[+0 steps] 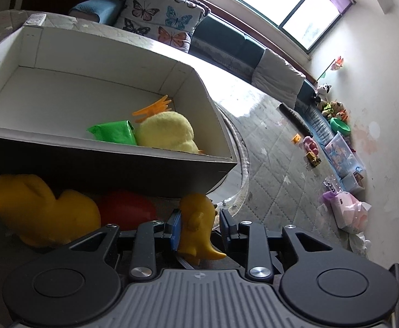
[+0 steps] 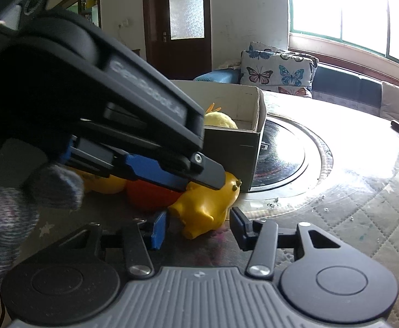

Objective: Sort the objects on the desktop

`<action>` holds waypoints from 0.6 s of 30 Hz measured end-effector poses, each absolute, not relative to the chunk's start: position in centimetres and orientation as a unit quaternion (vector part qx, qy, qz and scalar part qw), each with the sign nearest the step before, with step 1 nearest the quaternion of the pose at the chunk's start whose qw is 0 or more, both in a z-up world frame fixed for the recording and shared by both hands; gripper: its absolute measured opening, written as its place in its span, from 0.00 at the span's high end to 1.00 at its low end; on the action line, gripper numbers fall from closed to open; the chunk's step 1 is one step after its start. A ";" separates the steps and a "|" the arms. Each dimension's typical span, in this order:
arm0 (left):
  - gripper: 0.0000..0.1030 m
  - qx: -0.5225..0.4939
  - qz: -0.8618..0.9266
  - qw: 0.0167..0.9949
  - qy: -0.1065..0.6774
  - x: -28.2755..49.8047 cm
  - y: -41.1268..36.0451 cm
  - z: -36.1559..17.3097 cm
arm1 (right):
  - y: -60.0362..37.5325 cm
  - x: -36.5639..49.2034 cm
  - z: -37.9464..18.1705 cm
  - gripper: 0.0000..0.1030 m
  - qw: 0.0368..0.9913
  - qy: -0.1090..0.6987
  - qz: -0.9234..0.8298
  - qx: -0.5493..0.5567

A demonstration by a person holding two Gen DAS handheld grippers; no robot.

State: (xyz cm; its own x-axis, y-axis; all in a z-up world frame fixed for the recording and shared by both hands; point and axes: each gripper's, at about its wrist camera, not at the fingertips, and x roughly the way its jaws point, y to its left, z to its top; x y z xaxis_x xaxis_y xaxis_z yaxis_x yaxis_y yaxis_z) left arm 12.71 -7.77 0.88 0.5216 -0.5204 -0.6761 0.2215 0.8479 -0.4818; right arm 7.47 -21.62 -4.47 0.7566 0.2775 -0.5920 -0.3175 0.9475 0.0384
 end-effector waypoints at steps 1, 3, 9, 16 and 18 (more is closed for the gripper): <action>0.68 -0.169 -0.216 0.855 0.440 12.9 -7.9 0.8 | -21.6 7.5 -4.5 0.53 0.937 0.310 0.159 -0.031; 0.68 -0.165 -0.215 0.855 0.443 13.2 -8.2 0.6 | -21.6 7.6 -4.5 0.52 0.937 0.309 0.160 -0.028; 0.68 -0.160 -0.209 0.854 0.449 14.1 -8.5 0.2 | -21.5 8.2 -4.5 0.52 0.938 0.307 0.161 -0.025; 0.64 -0.153 -0.212 0.853 0.452 14.8 -8.8 0.0 | -21.4 8.4 -4.7 0.52 0.936 0.311 0.162 -0.022; 0.63 -0.156 -0.212 0.852 0.453 14.9 -8.8 -0.2 | -21.4 8.4 -4.8 0.52 0.936 0.312 0.162 -0.021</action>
